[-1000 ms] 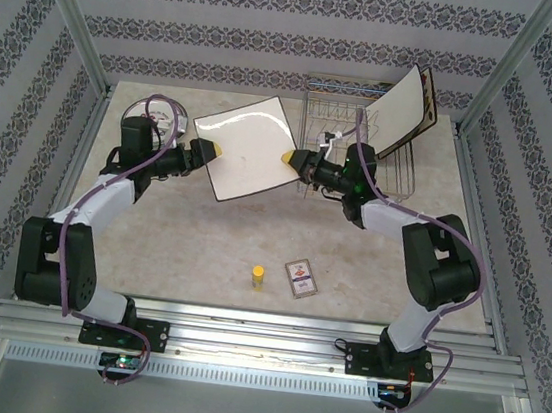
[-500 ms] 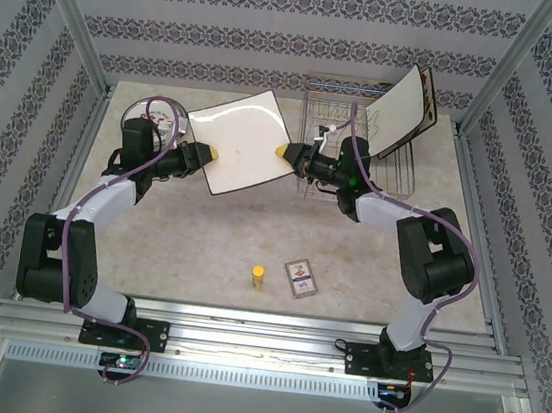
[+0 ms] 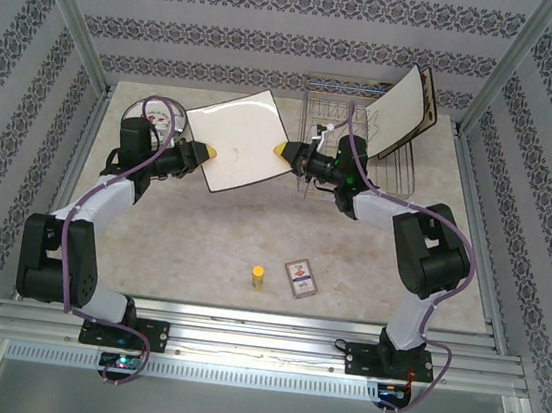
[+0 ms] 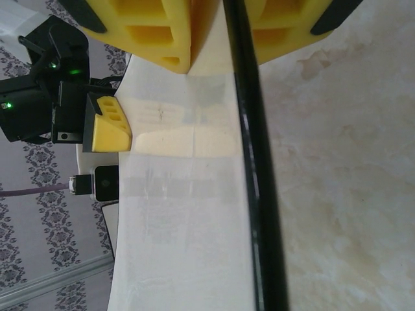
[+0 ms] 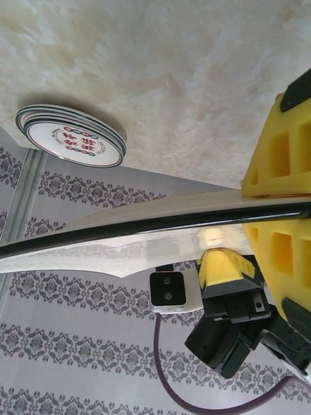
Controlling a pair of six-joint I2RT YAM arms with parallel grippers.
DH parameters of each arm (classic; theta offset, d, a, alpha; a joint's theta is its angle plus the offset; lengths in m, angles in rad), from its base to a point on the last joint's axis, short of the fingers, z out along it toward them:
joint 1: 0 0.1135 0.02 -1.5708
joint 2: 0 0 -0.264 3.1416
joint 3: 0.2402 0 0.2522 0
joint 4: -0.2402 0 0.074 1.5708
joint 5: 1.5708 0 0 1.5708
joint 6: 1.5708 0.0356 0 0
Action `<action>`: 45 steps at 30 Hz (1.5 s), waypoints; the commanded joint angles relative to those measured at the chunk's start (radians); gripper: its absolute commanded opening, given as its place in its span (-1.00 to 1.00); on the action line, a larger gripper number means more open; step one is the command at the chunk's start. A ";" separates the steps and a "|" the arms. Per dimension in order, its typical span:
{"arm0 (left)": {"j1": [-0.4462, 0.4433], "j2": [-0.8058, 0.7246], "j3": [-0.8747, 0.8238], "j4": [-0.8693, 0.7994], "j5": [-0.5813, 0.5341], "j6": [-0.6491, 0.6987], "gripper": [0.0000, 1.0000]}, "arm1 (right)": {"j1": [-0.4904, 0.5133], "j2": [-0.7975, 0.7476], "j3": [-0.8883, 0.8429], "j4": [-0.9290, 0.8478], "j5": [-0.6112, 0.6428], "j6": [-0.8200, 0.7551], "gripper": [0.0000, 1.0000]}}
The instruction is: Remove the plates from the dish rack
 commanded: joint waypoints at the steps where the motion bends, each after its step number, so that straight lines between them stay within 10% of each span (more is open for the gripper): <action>1: -0.022 -0.006 0.012 0.077 0.027 0.024 -1.00 | 0.048 -0.017 0.074 0.176 -0.034 0.004 -1.00; 8: -0.022 -0.013 -0.009 0.163 0.036 -0.031 -1.00 | 0.048 -0.006 0.075 0.160 -0.034 0.004 -0.97; 28: -0.010 -0.061 -0.011 0.313 0.048 -0.157 -1.00 | -0.010 -0.033 0.058 0.054 -0.013 -0.017 0.86; 38: 0.029 -0.120 0.004 0.314 0.040 -0.185 -1.00 | -0.058 -0.074 0.050 -0.114 0.012 -0.098 0.96; 45: 0.081 -0.178 -0.039 0.277 -0.086 -0.179 -1.00 | -0.079 -0.189 0.190 -0.667 0.088 -0.400 0.96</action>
